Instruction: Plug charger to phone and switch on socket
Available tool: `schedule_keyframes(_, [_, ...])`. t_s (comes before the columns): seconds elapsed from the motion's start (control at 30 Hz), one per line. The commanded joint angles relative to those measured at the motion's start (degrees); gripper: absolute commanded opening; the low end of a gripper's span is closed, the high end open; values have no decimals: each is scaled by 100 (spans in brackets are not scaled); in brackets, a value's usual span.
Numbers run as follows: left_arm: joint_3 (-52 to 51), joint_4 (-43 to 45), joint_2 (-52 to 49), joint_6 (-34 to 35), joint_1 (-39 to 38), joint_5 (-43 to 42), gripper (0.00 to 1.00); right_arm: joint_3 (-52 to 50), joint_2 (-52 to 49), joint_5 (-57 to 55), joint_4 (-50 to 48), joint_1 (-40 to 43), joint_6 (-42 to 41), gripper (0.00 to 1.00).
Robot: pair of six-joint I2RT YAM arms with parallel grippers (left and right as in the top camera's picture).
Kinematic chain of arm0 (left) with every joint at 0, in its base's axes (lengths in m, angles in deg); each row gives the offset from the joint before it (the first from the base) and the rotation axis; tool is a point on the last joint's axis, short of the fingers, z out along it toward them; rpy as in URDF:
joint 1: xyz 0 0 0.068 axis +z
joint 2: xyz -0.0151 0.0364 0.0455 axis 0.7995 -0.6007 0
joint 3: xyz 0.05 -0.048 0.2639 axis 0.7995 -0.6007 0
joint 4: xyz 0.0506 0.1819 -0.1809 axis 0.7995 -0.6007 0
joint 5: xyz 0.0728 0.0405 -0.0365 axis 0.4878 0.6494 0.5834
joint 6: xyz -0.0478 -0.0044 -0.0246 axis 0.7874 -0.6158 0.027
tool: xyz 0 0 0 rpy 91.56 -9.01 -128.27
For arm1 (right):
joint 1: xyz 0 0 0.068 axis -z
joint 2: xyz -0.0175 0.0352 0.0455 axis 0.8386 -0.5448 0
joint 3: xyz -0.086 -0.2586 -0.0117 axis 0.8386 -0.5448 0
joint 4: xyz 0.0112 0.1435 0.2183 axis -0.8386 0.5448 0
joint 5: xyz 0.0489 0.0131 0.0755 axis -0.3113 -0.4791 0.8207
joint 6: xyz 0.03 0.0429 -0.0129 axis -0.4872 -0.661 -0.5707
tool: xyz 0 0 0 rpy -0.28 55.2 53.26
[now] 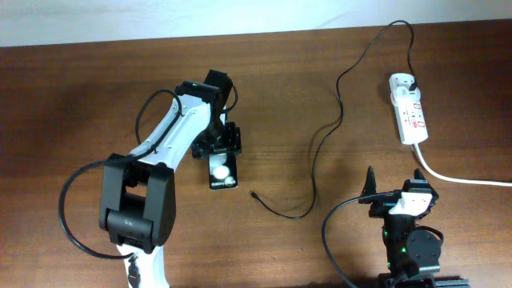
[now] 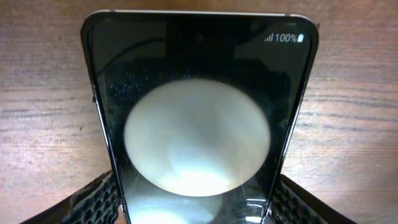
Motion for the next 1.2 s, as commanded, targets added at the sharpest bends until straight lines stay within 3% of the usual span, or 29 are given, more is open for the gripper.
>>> schedule_keyframes(0.0, [168,-55,229,-111,20,-92,64,-28,37,-227,28,-33,74,99])
schedule_keyframes(0.07, [168,-44,229,-114,20,-90,64,-28,39,-55,31,-33,52,99])
schedule_keyframes(0.13, [168,-42,229,-111,20,-90,64,-28,39,994,114,-33,37,99])
schedule_keyframes(0.27, [168,-13,229,-114,20,-87,64,151,33,2063,201,-33,-1189,99])
schedule_keyframes(0.33, [168,0,229,-114,20,-87,64,426,15,2153,350,-31,-1346,99])
schedule_keyframes(0.47, [168,68,229,-114,20,-85,65,2310,-846,2223,1650,-33,-1342,99])
schedule_keyframes(0.63, [168,87,229,-111,20,-85,65,5451,-3508,2529,4428,-33,-1333,99])
schedule_keyframes(0.7, [168,103,229,-111,20,-85,65,6089,-4472,3230,4806,-33,-1346,99])
schedule_keyframes(0.77, [168,107,229,-114,20,-85,64,6105,-5025,4201,4833,-35,-1344,97])
schedule_keyframes(0.8, [168,107,229,-111,20,-87,63,6035,-5418,4572,4874,-39,-1320,86])
schedule_keyframes(0.93, [168,48,229,-116,20,-109,63,5672,-6780,5624,4732,-39,-553,87])
schedule_keyframes(1.1, [179,-31,229,-240,20,-538,62,5403,-8948,6564,3211,-883,-289,88])
schedule_keyframes(1.17, [212,-136,229,-240,20,-540,62,5403,-9724,6596,2184,-1429,-855,88])
